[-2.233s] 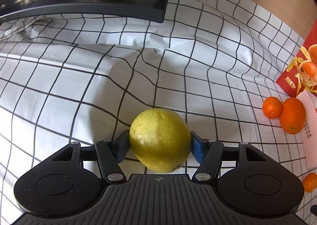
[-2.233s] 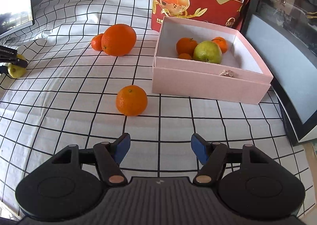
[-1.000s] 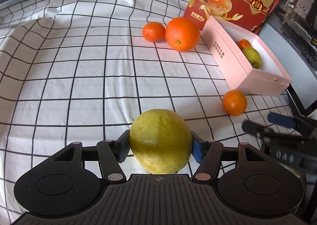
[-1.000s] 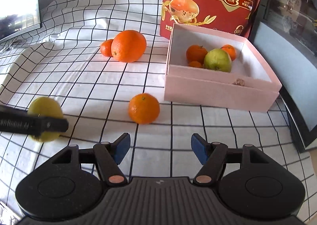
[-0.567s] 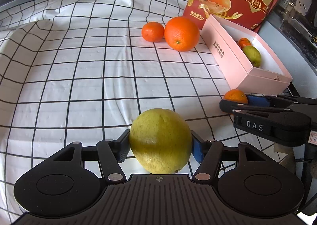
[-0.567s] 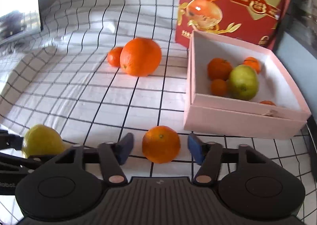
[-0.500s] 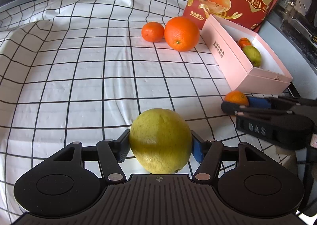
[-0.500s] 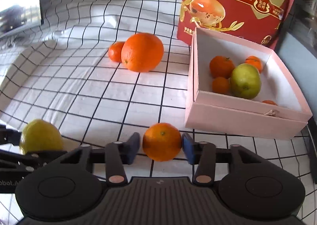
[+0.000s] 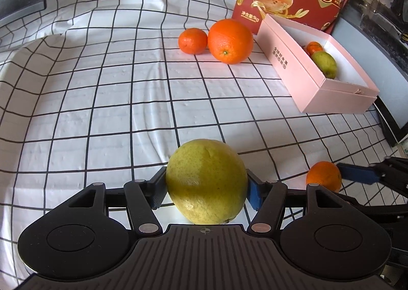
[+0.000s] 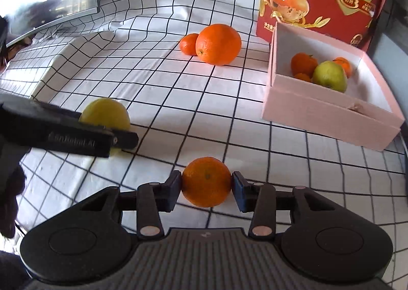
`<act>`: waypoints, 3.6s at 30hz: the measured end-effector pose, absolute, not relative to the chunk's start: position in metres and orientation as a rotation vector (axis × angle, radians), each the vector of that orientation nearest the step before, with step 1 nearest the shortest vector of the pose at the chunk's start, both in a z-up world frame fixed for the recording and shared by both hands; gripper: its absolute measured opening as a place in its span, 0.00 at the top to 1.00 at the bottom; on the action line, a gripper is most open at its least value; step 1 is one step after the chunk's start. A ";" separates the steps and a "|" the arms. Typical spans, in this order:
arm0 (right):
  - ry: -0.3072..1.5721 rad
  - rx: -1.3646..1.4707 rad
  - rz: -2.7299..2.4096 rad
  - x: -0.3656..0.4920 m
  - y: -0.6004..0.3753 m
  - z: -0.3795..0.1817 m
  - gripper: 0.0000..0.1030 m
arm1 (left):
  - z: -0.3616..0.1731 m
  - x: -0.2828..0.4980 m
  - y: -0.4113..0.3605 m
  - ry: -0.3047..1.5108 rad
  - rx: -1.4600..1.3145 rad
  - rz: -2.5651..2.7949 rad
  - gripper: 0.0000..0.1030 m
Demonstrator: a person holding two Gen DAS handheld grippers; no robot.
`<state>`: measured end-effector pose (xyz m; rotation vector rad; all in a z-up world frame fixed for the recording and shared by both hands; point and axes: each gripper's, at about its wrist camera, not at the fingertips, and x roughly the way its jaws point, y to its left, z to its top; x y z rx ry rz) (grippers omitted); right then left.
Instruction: Organize fruits
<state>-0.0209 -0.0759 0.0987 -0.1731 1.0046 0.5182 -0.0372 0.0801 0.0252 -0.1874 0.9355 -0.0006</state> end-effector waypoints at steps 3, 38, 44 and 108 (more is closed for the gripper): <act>0.993 -0.190 0.489 -0.024 -0.082 0.100 0.40 | 0.025 -0.037 0.080 0.934 -0.188 -0.002 0.35; 1.010 -0.174 0.323 -0.043 -0.119 0.086 0.26 | 0.025 -0.042 0.097 0.894 -0.302 -0.054 0.36; 1.017 -0.132 0.352 -0.043 -0.122 0.090 0.26 | 0.032 -0.046 0.093 0.883 -0.292 -0.073 0.35; 0.933 -0.037 0.266 -0.010 -0.150 0.107 0.58 | 0.087 0.002 0.040 0.781 -0.256 -0.281 0.35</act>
